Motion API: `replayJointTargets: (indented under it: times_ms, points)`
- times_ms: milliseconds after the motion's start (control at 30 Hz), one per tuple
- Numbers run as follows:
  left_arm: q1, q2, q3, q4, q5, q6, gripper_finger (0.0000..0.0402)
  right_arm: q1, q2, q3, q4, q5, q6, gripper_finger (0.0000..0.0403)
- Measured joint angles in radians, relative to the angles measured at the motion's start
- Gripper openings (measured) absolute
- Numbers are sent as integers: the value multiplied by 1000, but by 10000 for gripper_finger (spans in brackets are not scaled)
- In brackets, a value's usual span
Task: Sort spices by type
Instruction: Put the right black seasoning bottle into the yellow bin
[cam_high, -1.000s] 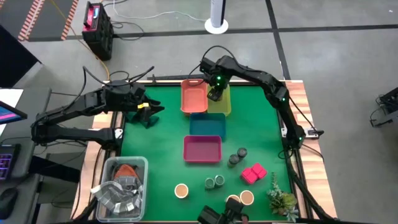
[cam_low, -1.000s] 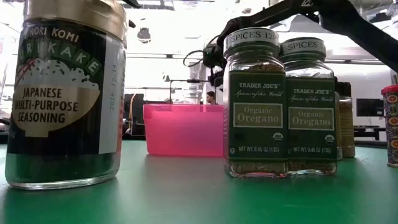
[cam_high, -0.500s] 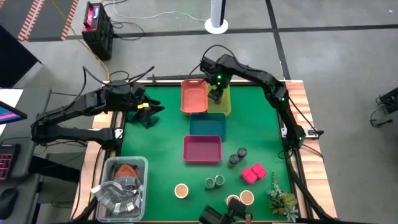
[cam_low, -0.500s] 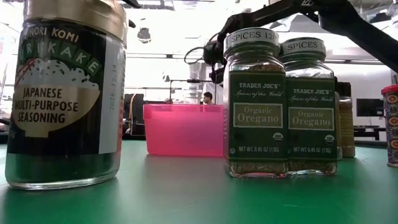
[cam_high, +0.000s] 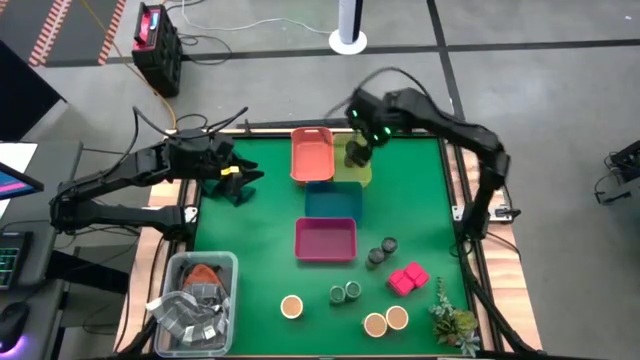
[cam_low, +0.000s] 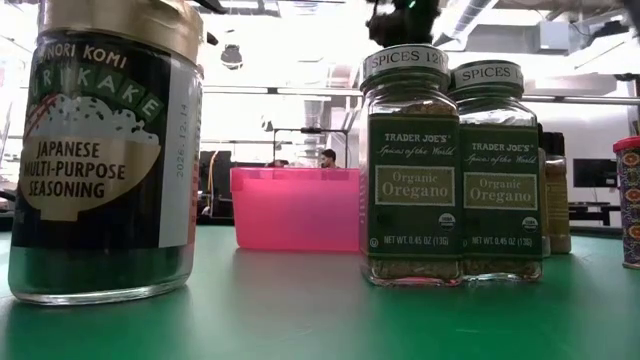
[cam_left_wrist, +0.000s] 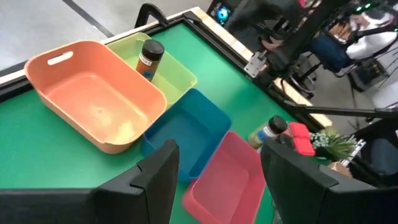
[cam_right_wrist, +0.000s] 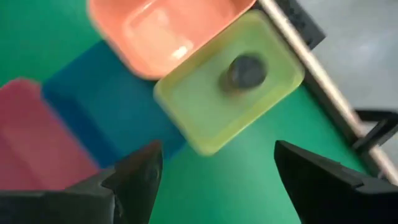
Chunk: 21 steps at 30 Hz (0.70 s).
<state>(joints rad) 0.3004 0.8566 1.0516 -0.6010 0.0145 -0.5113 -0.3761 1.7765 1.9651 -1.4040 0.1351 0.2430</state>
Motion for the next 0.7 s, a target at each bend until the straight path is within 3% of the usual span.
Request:
replayJointTargets:
  times_ms: [433,533,700]
  points:
    - [0,1,0,-24,-30,102,216,368,-208,-447,-9,-3,456,334]
    - [0,1,0,-24,-30,118,216,427,-244,-502,0,-31,431,334]
    - [0,1,0,-24,-29,167,216,536,-287,-552,43,-53,231,334]
